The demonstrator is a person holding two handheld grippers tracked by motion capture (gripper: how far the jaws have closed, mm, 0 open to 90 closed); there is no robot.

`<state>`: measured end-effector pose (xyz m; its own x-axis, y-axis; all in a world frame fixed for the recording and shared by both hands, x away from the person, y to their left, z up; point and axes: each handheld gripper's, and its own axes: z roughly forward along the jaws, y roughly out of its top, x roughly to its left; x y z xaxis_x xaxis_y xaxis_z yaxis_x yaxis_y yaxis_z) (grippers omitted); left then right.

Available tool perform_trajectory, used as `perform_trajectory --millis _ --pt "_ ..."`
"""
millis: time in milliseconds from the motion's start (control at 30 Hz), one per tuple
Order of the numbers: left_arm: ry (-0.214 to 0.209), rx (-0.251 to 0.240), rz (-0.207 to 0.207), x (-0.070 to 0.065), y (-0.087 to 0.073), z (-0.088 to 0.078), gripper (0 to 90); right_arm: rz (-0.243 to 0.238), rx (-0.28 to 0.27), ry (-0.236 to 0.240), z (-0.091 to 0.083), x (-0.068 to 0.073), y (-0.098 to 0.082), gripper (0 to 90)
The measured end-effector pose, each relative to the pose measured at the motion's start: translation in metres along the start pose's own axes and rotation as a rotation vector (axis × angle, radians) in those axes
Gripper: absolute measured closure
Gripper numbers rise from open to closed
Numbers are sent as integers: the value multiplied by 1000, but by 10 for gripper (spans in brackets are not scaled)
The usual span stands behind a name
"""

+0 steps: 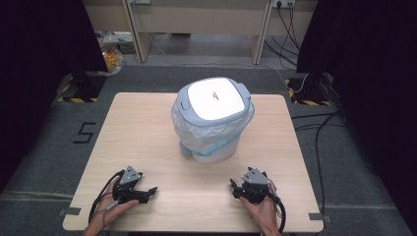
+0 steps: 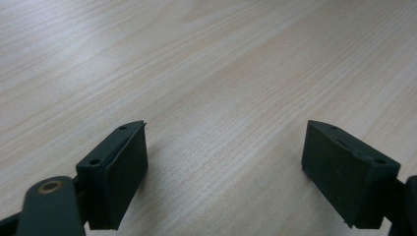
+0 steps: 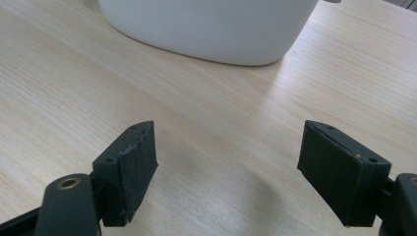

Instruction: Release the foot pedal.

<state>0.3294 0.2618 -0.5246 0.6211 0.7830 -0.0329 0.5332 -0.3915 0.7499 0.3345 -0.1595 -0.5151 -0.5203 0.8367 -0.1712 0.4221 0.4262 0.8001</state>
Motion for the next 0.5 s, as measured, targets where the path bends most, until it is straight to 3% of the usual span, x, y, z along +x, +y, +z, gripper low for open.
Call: perform_trajectory --millis 67,133,233,367,500 --pt "0 0 0 0 0 0 165 2 11 2 0 -1 0 224" --pt "0 0 0 0 0 0 165 -4 86 21 4 -2 0 205" --pt "0 0 0 0 0 0 165 11 93 35 4 -3 0 203" --pt "0 0 0 0 0 0 165 89 119 84 5 -8 -1 191" --pt "0 0 0 0 0 0 165 113 132 115 6 -12 -2 182"
